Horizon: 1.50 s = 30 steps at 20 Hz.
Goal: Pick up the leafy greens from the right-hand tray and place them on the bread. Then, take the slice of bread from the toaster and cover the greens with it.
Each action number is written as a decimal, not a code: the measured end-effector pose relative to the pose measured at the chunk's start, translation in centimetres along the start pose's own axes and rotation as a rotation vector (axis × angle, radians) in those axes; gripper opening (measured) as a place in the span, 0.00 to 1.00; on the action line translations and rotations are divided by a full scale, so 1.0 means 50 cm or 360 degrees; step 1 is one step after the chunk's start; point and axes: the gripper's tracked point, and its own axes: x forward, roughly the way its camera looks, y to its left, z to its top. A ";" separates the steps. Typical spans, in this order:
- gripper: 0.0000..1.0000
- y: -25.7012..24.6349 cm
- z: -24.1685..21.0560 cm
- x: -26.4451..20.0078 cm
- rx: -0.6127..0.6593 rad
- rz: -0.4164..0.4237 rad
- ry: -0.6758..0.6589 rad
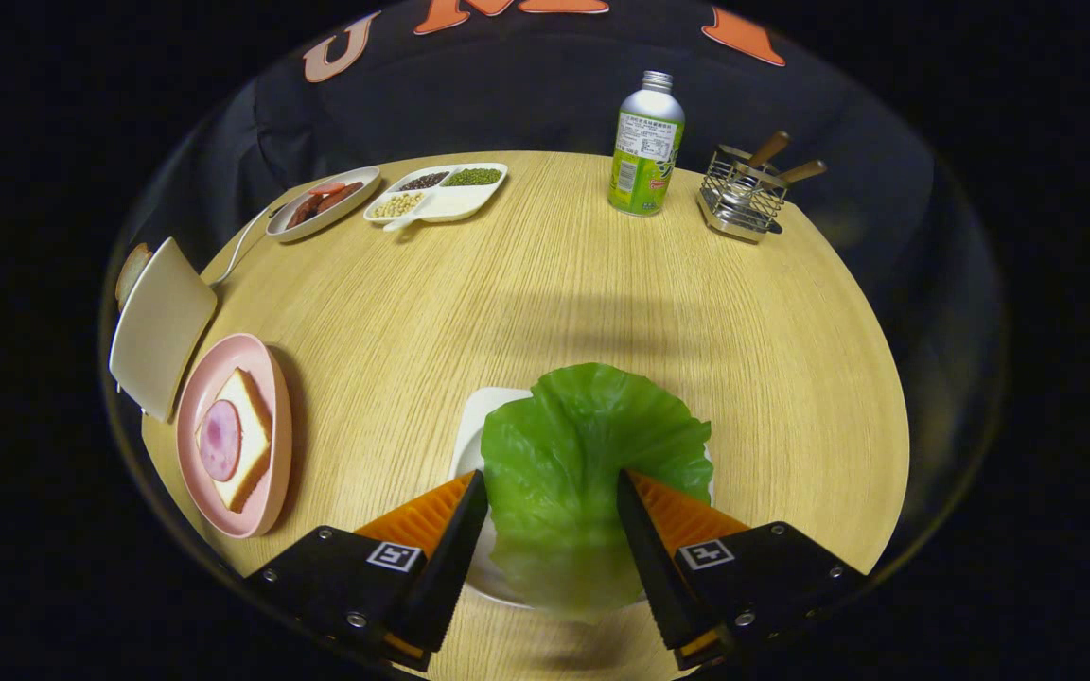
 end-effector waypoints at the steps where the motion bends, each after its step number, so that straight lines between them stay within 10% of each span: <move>1: 0.79 -0.003 0.001 0.000 0.0010 -0.0011 -0.0002; 4: 0.64 -0.013 0.003 -0.001 0.0029 -0.0038 -0.0022; 7: 0.25 -0.028 0.009 0.004 0.0038 -0.0059 -0.0050; 11: 0.06 -0.025 0.004 -0.004 0.0082 -0.0029 -0.0062; 30: 0.05 0.235 0.130 -0.195 -0.0098 0.0389 -0.0484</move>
